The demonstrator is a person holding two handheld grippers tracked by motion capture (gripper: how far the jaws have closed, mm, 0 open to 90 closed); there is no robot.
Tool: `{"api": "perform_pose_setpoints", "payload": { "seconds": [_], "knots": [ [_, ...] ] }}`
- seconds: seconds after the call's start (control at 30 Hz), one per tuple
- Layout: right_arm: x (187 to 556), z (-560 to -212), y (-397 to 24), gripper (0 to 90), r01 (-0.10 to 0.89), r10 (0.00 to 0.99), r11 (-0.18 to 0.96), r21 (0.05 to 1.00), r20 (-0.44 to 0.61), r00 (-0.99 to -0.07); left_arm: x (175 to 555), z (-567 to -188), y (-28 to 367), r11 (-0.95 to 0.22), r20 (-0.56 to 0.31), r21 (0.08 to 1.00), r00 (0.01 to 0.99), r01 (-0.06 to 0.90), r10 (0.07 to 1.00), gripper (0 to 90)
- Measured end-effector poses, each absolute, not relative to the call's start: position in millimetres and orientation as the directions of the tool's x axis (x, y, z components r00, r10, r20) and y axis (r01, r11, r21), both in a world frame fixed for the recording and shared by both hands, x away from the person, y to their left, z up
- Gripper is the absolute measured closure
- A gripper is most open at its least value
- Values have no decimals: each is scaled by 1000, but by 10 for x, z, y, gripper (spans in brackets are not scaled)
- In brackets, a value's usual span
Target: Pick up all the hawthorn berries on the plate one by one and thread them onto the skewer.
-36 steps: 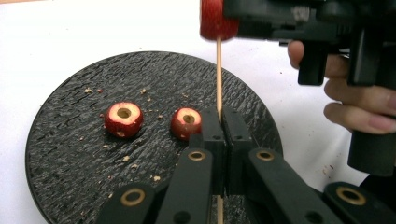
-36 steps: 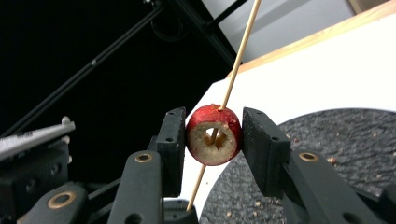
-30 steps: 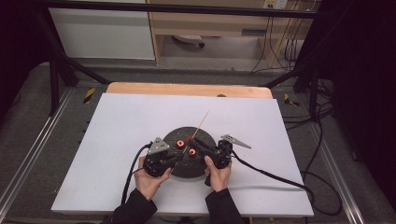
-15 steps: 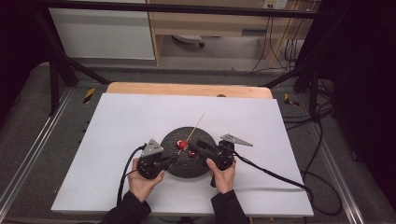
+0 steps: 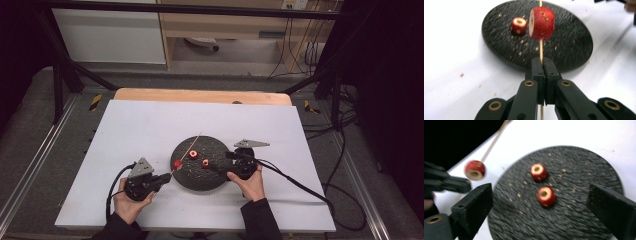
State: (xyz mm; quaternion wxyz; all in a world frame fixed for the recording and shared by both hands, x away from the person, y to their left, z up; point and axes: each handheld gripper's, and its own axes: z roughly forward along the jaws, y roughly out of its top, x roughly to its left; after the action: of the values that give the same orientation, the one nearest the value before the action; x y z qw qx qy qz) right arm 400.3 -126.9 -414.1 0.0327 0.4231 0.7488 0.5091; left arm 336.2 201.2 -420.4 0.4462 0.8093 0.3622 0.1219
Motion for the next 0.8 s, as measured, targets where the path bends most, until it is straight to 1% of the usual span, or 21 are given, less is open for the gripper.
{"api": "perform_pose_setpoints", "payload": {
  "seconds": [0.13,0.3,0.33,0.37,0.5,0.53,0.63,0.77,0.8],
  "knots": [
    [4033,-4112,-1264,55,601,677,224,767,322,-662,3316,-4237,2130,-339,-136,808,712,483,689,891],
    [4073,-4085,-1241,50,614,680,272,741,304,-668,3286,-4259,2192,-348,-134,803,716,484,685,890],
    [4096,-4063,-1222,50,617,682,305,726,286,-673,3272,-4282,2219,-352,-136,800,718,486,683,890],
    [4104,-4055,-1212,50,619,683,314,720,281,-674,3272,-4282,2219,-352,-136,800,718,486,683,890],
    [4135,-4019,-1173,53,612,680,353,708,255,-687,3251,-4288,2267,-341,-141,805,715,485,685,890],
    [4163,-3989,-1132,56,604,677,387,697,230,-699,3247,-4281,2291,-336,-141,809,715,482,685,890],
    [4185,-3968,-1095,58,600,676,407,689,215,-705,3241,-4285,2298,-331,-143,812,713,481,686,890],
    [4245,-3921,-993,72,595,666,452,664,193,-720,3243,-4306,2305,-336,-146,807,716,485,683,890],
    [4289,-3906,-940,85,593,663,481,646,174,-728,3248,-4314,2310,-339,-144,805,716,486,684,890]
  ]
}}
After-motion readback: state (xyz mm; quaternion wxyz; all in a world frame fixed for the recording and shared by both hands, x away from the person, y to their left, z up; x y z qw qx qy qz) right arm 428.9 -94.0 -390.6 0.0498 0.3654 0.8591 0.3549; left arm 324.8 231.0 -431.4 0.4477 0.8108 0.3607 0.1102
